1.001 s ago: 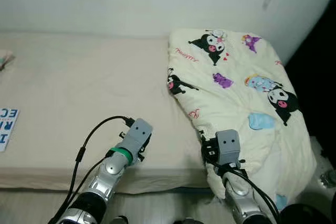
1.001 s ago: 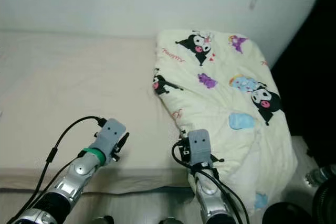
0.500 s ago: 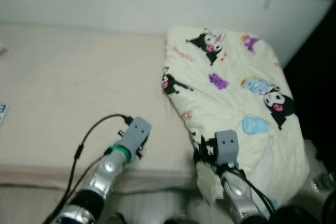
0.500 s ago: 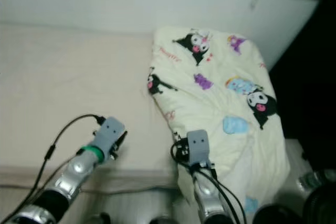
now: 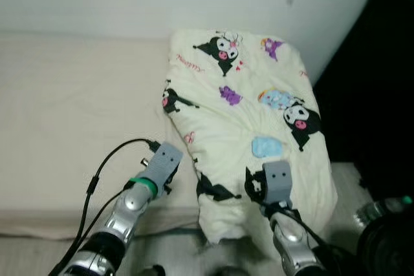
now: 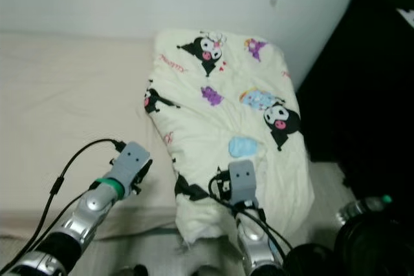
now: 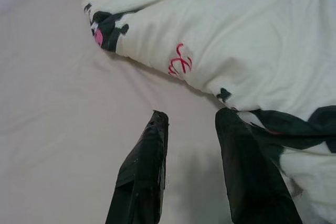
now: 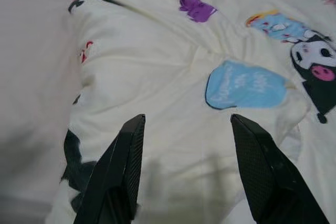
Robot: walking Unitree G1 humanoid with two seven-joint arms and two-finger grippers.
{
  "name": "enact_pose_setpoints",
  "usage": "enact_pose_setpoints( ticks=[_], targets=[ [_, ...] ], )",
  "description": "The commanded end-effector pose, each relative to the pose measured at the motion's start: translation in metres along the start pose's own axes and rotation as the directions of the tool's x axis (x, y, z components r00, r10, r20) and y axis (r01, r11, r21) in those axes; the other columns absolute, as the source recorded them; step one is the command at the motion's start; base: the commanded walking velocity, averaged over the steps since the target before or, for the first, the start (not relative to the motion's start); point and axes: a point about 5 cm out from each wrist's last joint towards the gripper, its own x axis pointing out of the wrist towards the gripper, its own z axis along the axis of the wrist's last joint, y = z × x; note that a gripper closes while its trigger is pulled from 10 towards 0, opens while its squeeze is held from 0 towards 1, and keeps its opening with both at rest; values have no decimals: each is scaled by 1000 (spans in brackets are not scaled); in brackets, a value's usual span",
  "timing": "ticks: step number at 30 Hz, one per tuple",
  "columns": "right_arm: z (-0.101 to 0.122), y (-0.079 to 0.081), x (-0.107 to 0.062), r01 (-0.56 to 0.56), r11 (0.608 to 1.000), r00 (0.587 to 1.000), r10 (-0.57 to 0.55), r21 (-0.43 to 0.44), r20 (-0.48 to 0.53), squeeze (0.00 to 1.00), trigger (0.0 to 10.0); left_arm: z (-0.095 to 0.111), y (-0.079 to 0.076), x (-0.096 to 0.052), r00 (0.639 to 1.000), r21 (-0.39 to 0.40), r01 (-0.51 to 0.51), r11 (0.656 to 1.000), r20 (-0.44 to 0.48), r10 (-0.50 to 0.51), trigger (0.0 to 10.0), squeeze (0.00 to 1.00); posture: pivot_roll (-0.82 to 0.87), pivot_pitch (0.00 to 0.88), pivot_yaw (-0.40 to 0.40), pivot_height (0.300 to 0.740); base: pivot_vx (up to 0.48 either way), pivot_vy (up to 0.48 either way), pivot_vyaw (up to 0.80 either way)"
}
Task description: Clean up the room
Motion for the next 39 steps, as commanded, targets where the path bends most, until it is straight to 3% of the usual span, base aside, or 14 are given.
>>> enact_pose_setpoints(
  ticks=[1, 7, 13, 36, 39],
  targets=[
    [-6, -4, -4, 11, 1000, 1000, -11, -1, -24, 0, 10000, -6, -6, -2, 999, -2, 17, 1000, -29, -17, 10000, 0, -60, 42, 38, 740, 0, -330, 0],
    [-5, -4, -3, 10, 1000, 1000, -10, -3, -20, 0, 10000, -9, -4, 0, 998, -34, -10, 999, -63, 8, 10000, 0, -62, 40, 39, 740, 0, -143, 0],
    [-5, -4, -3, 10, 1000, 1000, -10, -4, -19, 0, 10000, -9, 1, 1, 996, -54, -42, 998, -79, 38, 10000, 0, -62, 39, 39, 740, 0, 447, 0],
    [-5, -3, -4, 11, 1000, 1000, -11, -2, -16, 0, 10000, -4, 0, 0, 999, -61, -38, 997, -32, 36, 10000, 0, -65, 46, 45, 740, 0, 42, 0],
    [2, -3, -2, 20, 999, 1000, -19, -41, 19, 0, 10000, -5, 1, -1, 999, -75, -44, 996, -27, 42, 10000, 0, -66, 48, 45, 740, 0, 0, 0]
  ],
)
